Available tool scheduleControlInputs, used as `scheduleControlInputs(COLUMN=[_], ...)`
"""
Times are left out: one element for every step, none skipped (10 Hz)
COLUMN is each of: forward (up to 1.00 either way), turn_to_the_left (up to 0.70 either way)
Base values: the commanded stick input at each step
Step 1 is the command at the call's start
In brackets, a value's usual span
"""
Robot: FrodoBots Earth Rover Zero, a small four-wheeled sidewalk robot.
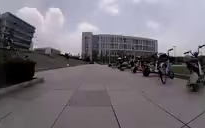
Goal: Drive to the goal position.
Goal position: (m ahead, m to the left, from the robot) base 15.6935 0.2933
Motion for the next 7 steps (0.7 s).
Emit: scheduleControlInputs(forward=[0.00, 0.00, 0.00, 0.00, 0.04, 0.19, 0.35], turn_to_the_left=[0.00, 0.00, 0.00, 0.00, 0.00, 0.00, 0.00])
